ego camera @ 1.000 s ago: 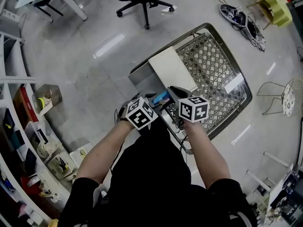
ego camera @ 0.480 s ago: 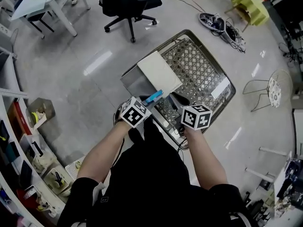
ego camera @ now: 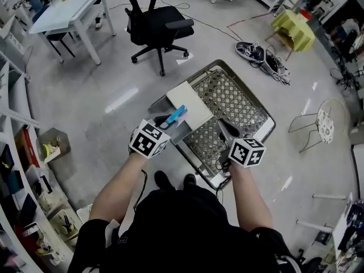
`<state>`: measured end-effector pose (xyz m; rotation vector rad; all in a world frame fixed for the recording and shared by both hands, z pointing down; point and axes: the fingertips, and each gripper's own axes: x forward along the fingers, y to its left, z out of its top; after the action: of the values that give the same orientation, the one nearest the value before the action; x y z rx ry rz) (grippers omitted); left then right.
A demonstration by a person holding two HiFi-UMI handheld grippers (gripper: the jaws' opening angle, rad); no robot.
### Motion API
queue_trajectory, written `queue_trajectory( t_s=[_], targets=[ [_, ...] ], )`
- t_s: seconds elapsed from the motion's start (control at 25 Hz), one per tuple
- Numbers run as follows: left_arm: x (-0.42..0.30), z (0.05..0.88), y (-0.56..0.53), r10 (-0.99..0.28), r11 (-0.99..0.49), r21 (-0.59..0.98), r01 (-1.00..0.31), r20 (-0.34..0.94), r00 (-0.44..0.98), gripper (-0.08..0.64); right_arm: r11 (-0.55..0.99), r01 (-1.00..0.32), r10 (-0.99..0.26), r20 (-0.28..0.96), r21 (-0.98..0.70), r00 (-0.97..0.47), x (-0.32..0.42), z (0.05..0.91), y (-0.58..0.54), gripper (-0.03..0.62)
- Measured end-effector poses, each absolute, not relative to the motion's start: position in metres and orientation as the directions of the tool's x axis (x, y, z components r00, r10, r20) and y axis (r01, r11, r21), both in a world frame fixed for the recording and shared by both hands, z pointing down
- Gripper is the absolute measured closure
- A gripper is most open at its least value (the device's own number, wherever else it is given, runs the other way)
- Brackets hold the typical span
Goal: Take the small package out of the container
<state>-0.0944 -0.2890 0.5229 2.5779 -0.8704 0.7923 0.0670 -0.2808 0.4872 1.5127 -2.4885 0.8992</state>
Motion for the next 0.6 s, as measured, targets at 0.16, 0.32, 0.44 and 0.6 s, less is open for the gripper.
queue_trajectory(
  t_s=[0.16, 0.32, 0.44, 0.6],
  targets=[
    [-0.106, 0.486, -0.291, -0.534, -0.736, 0.075, -0.673, 0.546, 0.645, 0.466, 0.379, -0.82, -0.79, 0.311, -0.43, -0.528, 0.075, 0.461, -0.279, 0.549],
    [-0.111, 0.447, -0.291, -0.604, -0.697, 0.062, -0.714, 0.485, 0.632, 0.466, 0.426, -0.807, -0.795, 0.255, -0.409, -0.55, 0.089, 0.432, -0.274, 0.549],
    [-0.115, 0.422, -0.288, -0.648, -0.671, 0.056, -0.739, 0.439, 0.622, 0.466, 0.456, -0.801, -0.803, 0.209, -0.389, -0.558, 0.102, 0.409, -0.27, 0.549],
    [-0.126, 0.39, -0.283, -0.709, -0.627, 0.052, -0.778, 0.375, 0.597, 0.466, 0.508, -0.795, -0.806, 0.144, -0.331, -0.574, 0.113, 0.377, -0.264, 0.58]
  ],
)
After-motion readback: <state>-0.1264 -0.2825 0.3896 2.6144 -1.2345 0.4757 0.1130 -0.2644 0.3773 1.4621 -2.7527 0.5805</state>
